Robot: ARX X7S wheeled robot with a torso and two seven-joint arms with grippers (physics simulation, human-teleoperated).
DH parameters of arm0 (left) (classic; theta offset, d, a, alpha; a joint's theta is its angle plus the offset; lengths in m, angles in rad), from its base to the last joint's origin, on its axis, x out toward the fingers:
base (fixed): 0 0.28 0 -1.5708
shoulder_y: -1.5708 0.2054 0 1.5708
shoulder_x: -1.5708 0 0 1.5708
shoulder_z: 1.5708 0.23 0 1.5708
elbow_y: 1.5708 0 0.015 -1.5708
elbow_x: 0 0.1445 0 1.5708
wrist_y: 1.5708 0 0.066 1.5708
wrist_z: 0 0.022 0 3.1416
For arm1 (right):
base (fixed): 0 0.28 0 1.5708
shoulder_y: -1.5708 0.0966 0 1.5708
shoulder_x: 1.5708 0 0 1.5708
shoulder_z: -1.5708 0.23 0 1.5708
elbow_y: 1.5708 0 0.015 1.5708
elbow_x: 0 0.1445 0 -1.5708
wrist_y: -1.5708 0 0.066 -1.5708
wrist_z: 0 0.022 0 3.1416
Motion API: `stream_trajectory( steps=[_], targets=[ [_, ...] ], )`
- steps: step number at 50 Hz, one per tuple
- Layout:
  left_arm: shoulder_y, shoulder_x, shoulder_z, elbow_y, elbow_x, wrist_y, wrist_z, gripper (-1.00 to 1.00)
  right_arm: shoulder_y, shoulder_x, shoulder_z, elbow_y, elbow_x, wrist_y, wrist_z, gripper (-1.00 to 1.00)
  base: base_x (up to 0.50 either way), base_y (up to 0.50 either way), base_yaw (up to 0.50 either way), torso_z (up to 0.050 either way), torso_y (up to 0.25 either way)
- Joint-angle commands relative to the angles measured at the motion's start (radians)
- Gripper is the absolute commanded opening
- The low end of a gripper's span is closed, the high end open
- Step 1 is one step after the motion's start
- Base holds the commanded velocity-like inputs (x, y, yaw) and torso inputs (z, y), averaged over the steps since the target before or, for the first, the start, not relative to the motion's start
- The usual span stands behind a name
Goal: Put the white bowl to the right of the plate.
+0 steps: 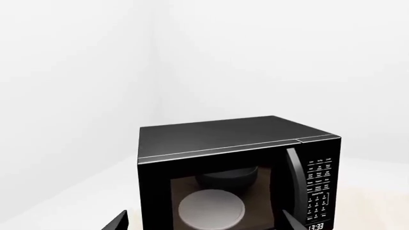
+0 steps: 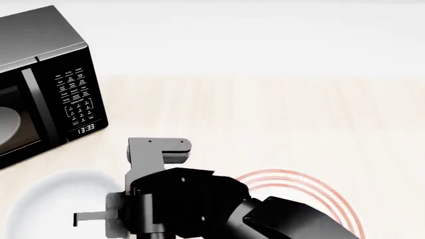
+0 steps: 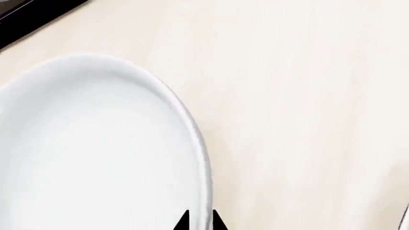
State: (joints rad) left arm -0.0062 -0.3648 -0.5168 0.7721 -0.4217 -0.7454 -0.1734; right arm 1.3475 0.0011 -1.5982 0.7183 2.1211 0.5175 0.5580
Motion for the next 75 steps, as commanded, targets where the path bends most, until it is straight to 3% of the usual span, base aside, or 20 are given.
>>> stream_trajectory(
  steps=[1,14,35,46,54,59,75],
  targets=[
    [0.004,-0.003,-0.006,0.009,-0.009,-0.003,-0.002,1.00,-0.001,-0.001,0.001,-0.003,-0.004,-0.005,0.016,-1.00,0.00,0.00,0.00,0.000,0.000],
    [0.012,-0.002,-0.010,0.017,-0.016,0.003,-0.004,1.00,0.037,-0.001,0.002,-0.027,0.008,-0.022,0.021,-1.00,0.00,0.00,0.00,0.000,0.000],
    [0.010,-0.007,0.011,0.007,-0.008,0.008,-0.015,1.00,0.270,0.008,0.003,-0.073,0.131,-0.013,0.190,-1.00,0.00,0.00,0.00,0.000,0.000],
    [0.010,-0.009,0.007,0.002,-0.011,0.011,-0.017,1.00,0.344,0.149,0.031,-0.224,0.113,-0.029,0.262,-1.00,0.00,0.00,0.00,0.000,0.000],
    [0.007,-0.010,0.028,-0.007,0.001,0.017,-0.025,1.00,0.433,0.320,0.064,-0.395,0.117,-0.003,0.322,-1.00,0.00,0.00,0.00,0.000,0.000],
    [-0.004,-0.012,0.091,-0.026,0.038,0.024,-0.038,1.00,0.498,0.408,0.104,-0.386,0.186,0.023,0.356,-1.00,0.00,0.00,0.00,0.000,0.002],
    [-0.011,-0.019,0.111,-0.035,0.044,0.022,-0.045,1.00,0.549,0.554,0.111,-0.346,0.200,0.061,0.383,-1.00,0.00,0.00,0.00,0.000,0.000]
  ],
)
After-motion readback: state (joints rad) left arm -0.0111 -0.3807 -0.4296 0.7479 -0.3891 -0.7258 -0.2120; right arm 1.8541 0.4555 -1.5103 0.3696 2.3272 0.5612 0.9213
